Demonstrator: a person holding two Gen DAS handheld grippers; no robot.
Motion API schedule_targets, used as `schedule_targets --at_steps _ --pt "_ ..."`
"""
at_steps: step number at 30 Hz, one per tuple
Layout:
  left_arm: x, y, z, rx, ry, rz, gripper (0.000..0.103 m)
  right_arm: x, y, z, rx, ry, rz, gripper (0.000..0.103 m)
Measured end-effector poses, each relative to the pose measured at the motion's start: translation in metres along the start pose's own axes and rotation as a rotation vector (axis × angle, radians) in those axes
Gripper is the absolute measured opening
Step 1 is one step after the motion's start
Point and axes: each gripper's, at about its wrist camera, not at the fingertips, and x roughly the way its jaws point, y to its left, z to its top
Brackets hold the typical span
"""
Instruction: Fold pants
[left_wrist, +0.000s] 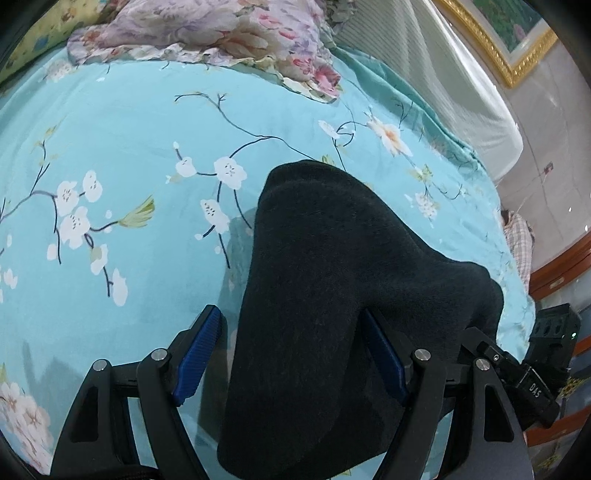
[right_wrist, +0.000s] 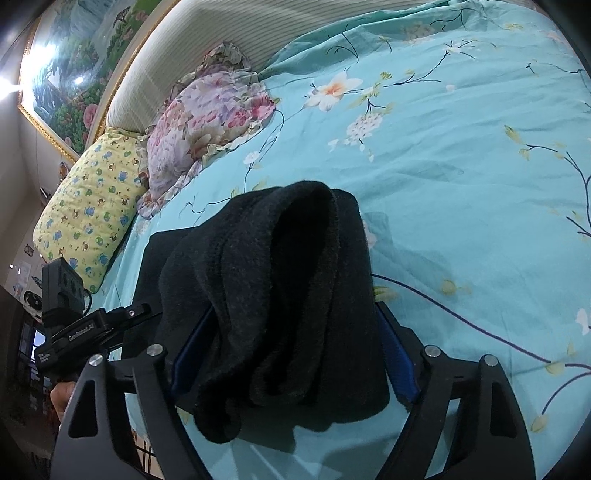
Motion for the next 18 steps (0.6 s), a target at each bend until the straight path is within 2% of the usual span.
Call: schedule_targets --at_steps 4,9,13,18 --pt "0.004 -0.009 0.001 0.032 0.007 0.005 0.064 0.002 0.001 0.000 -0.005 0.006 -0.001 0.078" --pt "0.002 -0.015 0.001 0.048 -0.002 0.027 0.059 0.002 0.002 -0.001 -0.006 0.005 0.002 0.072" --pt "-0.003 -0.019 -0.001 0.072 -0.014 0.037 0.047 0.002 0.004 -0.002 -0.008 0.008 0.014 0.067" --pt "-0.010 -0.025 -0.003 0.081 -0.024 0.042 0.040 0.000 0.008 -0.002 -0.016 0.008 0.021 0.057"
